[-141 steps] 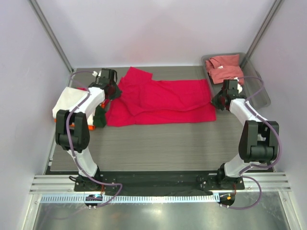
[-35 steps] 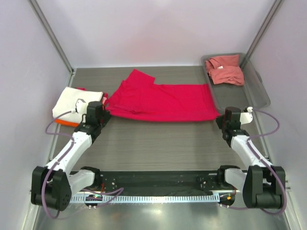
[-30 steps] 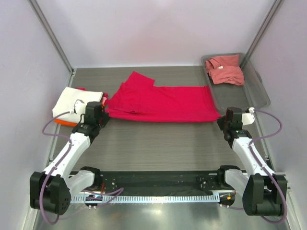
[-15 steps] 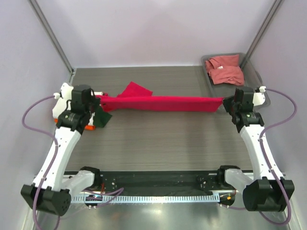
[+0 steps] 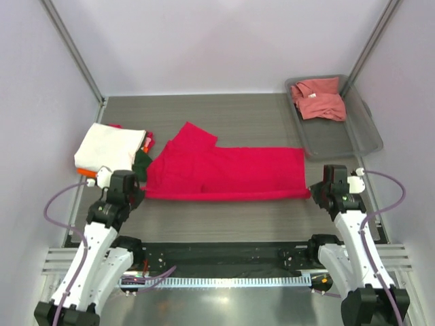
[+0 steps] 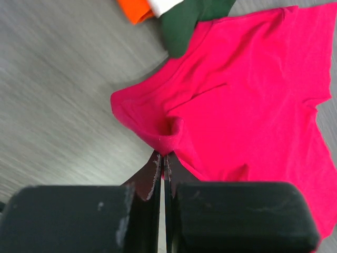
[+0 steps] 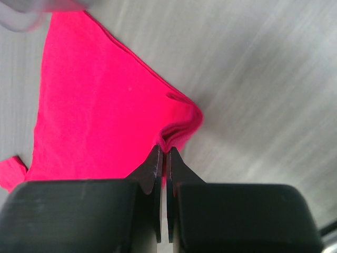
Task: Fold and stack the t-shirts
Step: Fold the tshirt
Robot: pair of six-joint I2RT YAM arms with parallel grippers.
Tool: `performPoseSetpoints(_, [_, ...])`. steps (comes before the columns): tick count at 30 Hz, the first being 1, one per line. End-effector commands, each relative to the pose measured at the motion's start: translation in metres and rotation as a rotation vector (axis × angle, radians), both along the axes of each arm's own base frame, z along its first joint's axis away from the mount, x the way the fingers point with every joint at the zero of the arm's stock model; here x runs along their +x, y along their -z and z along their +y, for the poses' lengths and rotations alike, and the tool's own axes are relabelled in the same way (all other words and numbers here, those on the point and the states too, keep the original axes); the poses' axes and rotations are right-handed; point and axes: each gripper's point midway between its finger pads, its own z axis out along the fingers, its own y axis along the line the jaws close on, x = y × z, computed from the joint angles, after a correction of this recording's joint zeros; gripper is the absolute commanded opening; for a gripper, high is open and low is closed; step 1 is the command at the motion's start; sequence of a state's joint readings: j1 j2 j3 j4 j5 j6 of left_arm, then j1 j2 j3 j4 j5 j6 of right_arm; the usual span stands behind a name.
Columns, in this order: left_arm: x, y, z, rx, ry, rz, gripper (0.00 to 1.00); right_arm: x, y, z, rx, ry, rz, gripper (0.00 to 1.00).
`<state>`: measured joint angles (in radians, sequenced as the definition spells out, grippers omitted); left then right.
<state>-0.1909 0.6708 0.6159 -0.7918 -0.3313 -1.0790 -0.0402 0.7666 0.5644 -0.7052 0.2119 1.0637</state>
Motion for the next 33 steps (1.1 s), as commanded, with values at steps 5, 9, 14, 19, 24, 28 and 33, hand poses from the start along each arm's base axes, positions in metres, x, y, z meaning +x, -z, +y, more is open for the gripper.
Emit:
performPoseSetpoints(5, [-0.030,0.030,-0.001,-0.076,-0.033,0.000,0.00,-0.037,0.016,-0.010,-0.017,0.092,0.030,0.03])
performPoseSetpoints(9, [-0.033,0.037,-0.003,-0.115,-0.062,-0.013,0.05,-0.044,0.018,-0.009,-0.016,0.084,0.045,0.08])
performPoseSetpoints(14, [-0.030,0.018,-0.004,-0.125,-0.049,-0.091,0.55,-0.048,0.007,-0.012,-0.026,0.110,0.023,0.32])
performPoseSetpoints(19, [-0.027,-0.016,0.000,-0.103,-0.033,-0.188,0.71,-0.045,-0.018,-0.020,-0.067,0.119,-0.060,0.48])
performPoseSetpoints(24, [-0.011,-0.053,-0.012,-0.054,0.113,-0.250,0.80,-0.015,-0.063,-0.017,-0.175,-0.054,-0.184,0.55])
performPoseSetpoints(28, [0.023,-0.083,-0.046,-0.071,0.320,-0.317,0.91,0.024,-0.084,0.018,-0.193,-0.398,-0.228,0.47])
performPoseSetpoints(33, [0.076,-0.097,-0.077,-0.079,0.479,-0.318,0.93,0.066,-0.075,0.041,-0.198,-0.623,-0.204,0.42])
